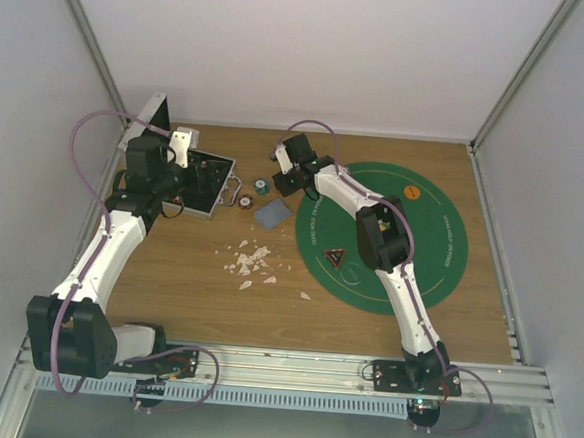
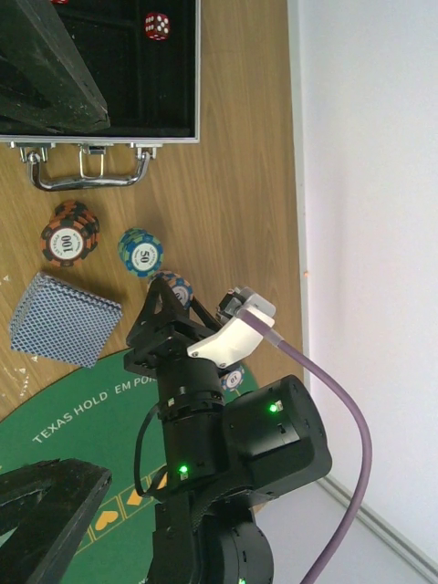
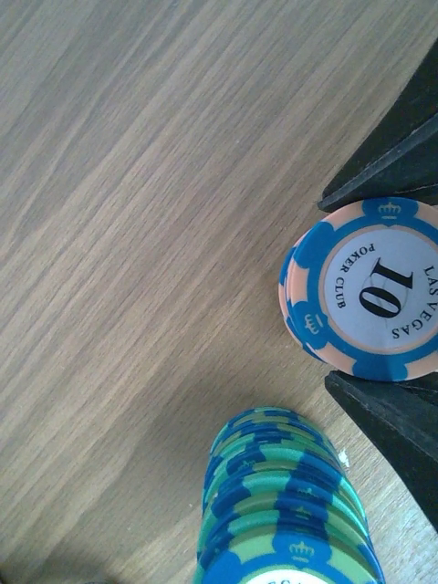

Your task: Distribute texas hold em gaming equipment

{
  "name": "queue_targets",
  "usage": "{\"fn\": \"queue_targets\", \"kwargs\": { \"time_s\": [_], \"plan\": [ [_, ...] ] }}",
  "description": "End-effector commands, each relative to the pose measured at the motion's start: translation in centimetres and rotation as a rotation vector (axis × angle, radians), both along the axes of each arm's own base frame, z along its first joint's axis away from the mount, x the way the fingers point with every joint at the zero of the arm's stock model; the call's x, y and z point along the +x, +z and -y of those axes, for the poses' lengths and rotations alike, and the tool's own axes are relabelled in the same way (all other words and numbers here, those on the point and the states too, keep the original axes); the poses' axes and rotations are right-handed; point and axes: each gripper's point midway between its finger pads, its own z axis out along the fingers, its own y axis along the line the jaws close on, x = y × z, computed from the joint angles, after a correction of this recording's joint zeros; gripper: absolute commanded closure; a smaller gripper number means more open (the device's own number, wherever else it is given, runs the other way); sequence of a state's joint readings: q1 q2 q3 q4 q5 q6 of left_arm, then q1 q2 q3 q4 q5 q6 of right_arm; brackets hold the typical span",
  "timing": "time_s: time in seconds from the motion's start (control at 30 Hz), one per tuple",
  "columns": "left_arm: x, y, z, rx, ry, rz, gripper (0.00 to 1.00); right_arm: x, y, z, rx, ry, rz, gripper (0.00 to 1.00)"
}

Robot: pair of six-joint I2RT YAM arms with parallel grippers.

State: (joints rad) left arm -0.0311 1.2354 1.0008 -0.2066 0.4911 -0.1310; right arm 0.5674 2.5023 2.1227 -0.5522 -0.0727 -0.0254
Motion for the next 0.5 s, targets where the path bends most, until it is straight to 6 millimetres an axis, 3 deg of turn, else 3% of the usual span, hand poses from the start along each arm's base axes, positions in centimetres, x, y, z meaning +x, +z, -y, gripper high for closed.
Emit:
{"fn": "queue_targets", "kwargs": {
  "time_s": [0.0,0.2,0.47],
  "plan": [
    [0.3,2.1,0.5,-0.013,-0.017,0.059,0.02,0.6,2.3,-0.9,0.032,0.0,0.05,0.56],
    [0.3,2.1,0.5,-0.014,-0.018,0.057,0.02,0.7,2.9,-1.0,0.042,0.001,0.057,0.59],
    [0.3,2.2,0.5,-0.014,-0.017,0.06,0.02,0.8,5.2,-1.1,0.063,-0.002,0.089,0.61]
  ]
}}
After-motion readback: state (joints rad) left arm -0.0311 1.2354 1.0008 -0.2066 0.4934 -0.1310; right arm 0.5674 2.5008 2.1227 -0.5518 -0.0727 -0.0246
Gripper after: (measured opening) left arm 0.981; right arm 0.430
